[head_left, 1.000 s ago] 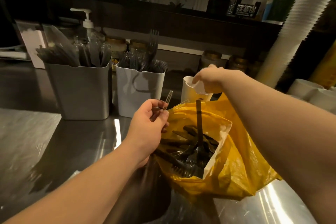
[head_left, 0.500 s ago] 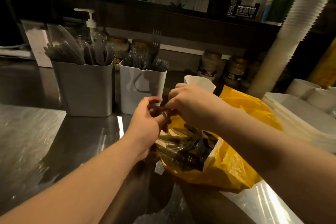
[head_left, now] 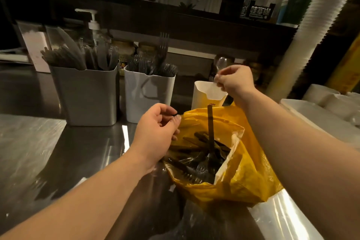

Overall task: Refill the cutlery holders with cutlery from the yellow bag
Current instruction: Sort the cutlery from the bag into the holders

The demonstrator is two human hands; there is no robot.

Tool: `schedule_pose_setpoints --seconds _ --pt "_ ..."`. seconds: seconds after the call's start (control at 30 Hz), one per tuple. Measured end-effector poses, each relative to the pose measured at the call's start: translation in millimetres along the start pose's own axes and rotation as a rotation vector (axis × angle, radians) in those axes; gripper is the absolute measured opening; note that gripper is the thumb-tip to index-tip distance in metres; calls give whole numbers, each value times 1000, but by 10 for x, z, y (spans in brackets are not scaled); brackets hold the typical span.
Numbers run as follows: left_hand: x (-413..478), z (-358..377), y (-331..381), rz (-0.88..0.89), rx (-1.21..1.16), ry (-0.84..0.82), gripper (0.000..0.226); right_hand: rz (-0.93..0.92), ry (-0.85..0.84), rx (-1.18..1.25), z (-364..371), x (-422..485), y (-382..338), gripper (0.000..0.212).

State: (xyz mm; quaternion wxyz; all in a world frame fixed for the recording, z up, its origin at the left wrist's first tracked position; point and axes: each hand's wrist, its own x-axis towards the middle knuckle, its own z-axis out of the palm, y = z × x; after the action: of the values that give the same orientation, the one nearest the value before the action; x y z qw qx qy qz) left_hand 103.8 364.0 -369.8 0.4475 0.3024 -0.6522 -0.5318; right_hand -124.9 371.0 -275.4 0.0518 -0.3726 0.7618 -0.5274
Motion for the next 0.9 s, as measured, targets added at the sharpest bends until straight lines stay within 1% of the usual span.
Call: schedule_pose_setpoints --seconds 0.03,0.1,0.17,0.23,0.3,0.33,0.4,0.43,0.47,0.5,0.53,0.57,0.6,0.63,0.67,0.73,0.8,0.87,0.9 --pt "1 0 -10 7 17 6 9 49 12 -36 61 77 91 6" --pt "-5 -6 -17 28 59 4 10 103 32 -198 189 194 200 8" --pt "-9 -12 -20 32 92 -8 11 173 51 -417 260 253 220 24" --pt "2 -31 -7 33 101 -25 15 227 -11 -611 276 260 205 48" --pt "4 -73 11 36 118 -93 24 253 -73 -715 253 201 155 62" --pt "2 -99 22 44 144 -155 27 216 -74 -734 236 163 116 60" --pt "-35 -146 53 57 268 -325 31 1 -13 -691 170 51 41 41" --pt "-48 -162 85 62 375 -422 31 -121 1 -604 111 -57 4 29" --pt "-66 -197 103 71 500 -504 31 -199 -30 -477 40 -223 -33 18" --pt "-55 -224 141 111 630 -556 32 -225 -96 -357 -62 -404 -87 11" --pt "-23 -258 178 164 743 -579 35 -214 -211 -289 -166 -601 -126 9" --pt "4 -305 208 212 821 -583 37 -178 -354 -273 -243 -804 -123 8" --pt "34 -354 245 245 868 -585 37 -162 -472 -337 -312 -980 -113 8" --pt "50 -405 272 250 895 -590 36 -192 -539 -445 -348 -1076 -51 7" --pt "51 -459 283 229 906 -606 37 -248 -554 -542 -362 -1161 -4 8" --pt "54 -546 283 152 918 -664 41 -367 -563 -679 -356 -1240 -1 25" --pt "49 -582 287 74 933 -750 50 -494 -658 -795 -348 -1302 -34 44" --pt "41 -586 290 13 920 -821 63 -604 -741 -955 -308 -1350 -8 55" --pt "37 -586 280 4 921 -842 69 -613 -767 -1025 -266 -1364 23 59"
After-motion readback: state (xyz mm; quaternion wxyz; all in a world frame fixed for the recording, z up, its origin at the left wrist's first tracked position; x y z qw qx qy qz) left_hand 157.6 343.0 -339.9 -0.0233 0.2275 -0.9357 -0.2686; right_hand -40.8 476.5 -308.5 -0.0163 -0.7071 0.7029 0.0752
